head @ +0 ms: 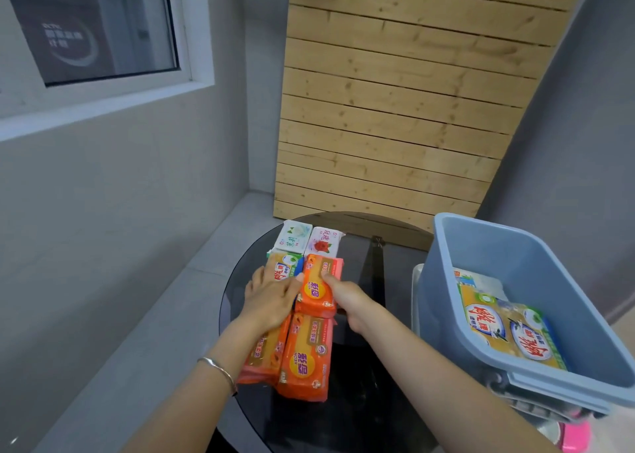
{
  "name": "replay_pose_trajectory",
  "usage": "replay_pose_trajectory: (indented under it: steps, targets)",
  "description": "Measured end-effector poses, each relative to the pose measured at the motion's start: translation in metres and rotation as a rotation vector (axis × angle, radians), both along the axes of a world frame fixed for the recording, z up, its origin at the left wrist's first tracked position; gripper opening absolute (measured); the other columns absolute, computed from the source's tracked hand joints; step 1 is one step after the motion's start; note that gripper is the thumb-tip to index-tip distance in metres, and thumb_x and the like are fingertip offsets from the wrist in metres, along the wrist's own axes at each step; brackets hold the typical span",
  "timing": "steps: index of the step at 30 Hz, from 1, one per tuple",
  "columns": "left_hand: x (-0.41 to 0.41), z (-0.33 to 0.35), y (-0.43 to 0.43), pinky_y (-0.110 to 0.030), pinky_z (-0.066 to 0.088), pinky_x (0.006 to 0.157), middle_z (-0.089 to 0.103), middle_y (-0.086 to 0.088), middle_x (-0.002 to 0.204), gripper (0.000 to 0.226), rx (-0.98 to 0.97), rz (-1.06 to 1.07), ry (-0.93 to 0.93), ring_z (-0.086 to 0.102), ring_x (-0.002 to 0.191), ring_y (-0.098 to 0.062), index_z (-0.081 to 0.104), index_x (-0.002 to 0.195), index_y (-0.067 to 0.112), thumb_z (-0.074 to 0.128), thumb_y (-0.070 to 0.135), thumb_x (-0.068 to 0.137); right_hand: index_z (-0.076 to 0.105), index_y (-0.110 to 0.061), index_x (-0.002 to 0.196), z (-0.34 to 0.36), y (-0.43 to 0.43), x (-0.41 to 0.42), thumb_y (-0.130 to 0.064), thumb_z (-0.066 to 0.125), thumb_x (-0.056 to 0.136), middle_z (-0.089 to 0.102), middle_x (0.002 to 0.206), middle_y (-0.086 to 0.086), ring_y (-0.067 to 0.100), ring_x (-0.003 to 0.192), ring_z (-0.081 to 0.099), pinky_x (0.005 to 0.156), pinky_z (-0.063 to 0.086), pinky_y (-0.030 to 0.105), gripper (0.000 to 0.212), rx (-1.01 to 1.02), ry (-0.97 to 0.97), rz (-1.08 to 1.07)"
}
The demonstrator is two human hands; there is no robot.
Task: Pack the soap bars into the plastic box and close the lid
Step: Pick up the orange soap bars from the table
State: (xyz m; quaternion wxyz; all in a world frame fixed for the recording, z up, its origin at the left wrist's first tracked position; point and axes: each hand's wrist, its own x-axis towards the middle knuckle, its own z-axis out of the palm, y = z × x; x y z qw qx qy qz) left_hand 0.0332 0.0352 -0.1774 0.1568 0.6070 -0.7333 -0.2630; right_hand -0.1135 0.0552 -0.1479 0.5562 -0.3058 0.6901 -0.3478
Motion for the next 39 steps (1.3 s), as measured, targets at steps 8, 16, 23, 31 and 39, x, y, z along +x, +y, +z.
replay_pose_trajectory:
  steps: [8,16,23,31,39]
  targets:
    - [-0.008,0.001,-0.001,-0.05,-0.021,0.11,-0.001,0.0,0.16,0.058,-0.006,-0.081,-0.139,-0.018,0.145,-0.024,0.044,0.136,0.034,0.007,0.053,0.095,0.053,-0.013,0.129,0.0,0.009,0.001,-0.038,0.059,0.091,0.069,0.098,0.005,0.015,0.079,0.064,0.06,0.048,0.027,0.046,-0.046,-0.183,-0.088]
    - [-0.032,-0.001,0.007,-0.047,-0.019,0.112,0.007,0.001,0.16,0.056,-0.011,-0.187,-0.205,-0.018,0.144,-0.025,0.02,0.148,0.028,0.009,0.05,0.097,0.042,-0.021,0.134,0.004,0.01,-0.013,-0.03,0.063,0.089,0.065,0.096,0.004,0.02,0.084,0.065,0.063,0.053,0.033,0.05,-0.167,-0.283,-0.164]
    - [-0.047,0.014,0.012,-0.044,-0.006,0.116,0.012,-0.008,0.159,0.056,0.1,0.016,0.181,-0.01,0.146,-0.027,0.018,0.148,0.023,0.018,0.048,0.098,0.054,-0.014,0.131,-0.005,0.021,-0.02,-0.039,0.055,0.093,0.071,0.1,0.007,0.019,0.087,0.068,0.068,0.053,0.029,0.046,-0.166,-0.338,-0.164]
    - [-0.053,0.034,0.023,-0.038,0.052,0.095,0.036,0.0,0.144,0.052,0.053,-0.107,0.803,0.045,0.126,-0.016,0.033,0.14,0.034,0.053,0.027,0.092,0.05,-0.016,0.135,0.006,0.03,-0.017,-0.036,0.047,0.096,0.068,0.118,0.011,0.024,0.104,0.066,0.086,0.055,0.037,0.044,-0.339,-0.519,-0.208]
    - [-0.041,0.112,0.023,-0.026,0.055,0.069,0.069,0.004,0.113,0.031,0.063,-0.073,1.209,0.067,0.098,-0.017,0.067,0.109,0.037,0.065,0.02,0.082,0.033,-0.02,0.134,0.093,0.044,-0.027,-0.031,0.069,0.083,0.067,0.112,0.005,0.015,0.087,0.068,0.078,0.054,0.031,0.063,-0.529,-0.377,-0.131]
